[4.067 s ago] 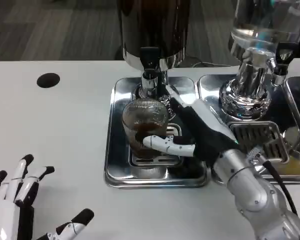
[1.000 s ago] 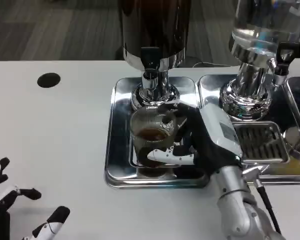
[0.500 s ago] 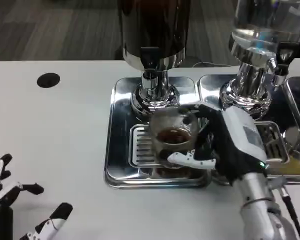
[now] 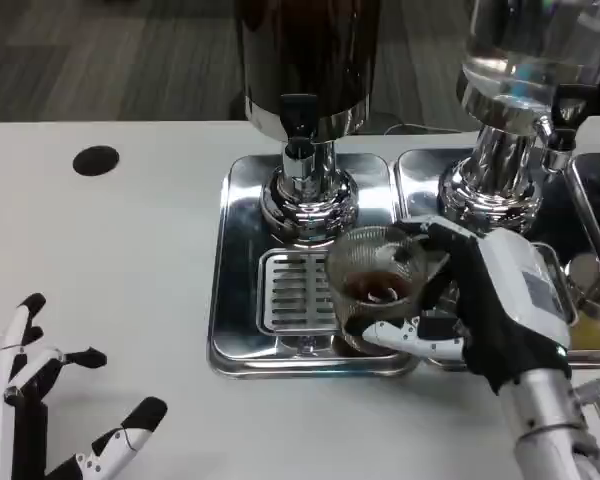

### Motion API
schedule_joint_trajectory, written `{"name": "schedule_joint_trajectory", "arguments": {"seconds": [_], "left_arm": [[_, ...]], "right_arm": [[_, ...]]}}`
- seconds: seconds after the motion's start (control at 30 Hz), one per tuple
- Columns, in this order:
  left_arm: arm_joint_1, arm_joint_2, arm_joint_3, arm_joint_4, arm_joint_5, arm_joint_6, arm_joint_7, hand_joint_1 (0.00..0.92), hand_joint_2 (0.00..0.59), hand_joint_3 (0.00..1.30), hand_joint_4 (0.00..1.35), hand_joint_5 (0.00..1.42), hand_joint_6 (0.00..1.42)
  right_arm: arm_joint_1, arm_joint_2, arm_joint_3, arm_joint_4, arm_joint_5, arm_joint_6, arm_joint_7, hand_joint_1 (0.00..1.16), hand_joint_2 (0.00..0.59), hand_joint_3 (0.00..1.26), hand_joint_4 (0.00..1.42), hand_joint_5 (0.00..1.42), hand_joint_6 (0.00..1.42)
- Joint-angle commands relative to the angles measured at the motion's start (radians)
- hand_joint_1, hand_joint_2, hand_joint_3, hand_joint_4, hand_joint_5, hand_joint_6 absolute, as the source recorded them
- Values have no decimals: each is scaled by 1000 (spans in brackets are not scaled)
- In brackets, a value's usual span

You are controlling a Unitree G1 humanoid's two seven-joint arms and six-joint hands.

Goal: Grasp the cup under the faucet to collect the drink, then remove the cup.

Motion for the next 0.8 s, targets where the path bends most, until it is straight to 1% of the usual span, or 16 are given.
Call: {"name": "schedule_joint_trajectory", "arguments": {"seconds": [0.03,0.3,0.47,0.8], "left_arm": [[-1,4,-13,-2,17,6,4,0,85,576,61,228,112],[0,10,-16,-7,12,7,6,0,85,571,61,227,112],[2,14,-15,-7,10,6,5,0,84,567,61,227,107],[0,13,-21,-6,11,6,4,0,83,562,61,227,99]], "right_arm": [[40,-5,-19,-71,-3,-16,-5,887,145,610,742,859,1267],[106,-11,-30,-122,-8,-35,-13,886,145,610,742,847,1247],[164,-17,-28,-174,-39,-45,-25,886,145,610,742,843,1248],[262,-35,-40,-216,-52,-99,-35,886,141,610,740,842,1249]]}}
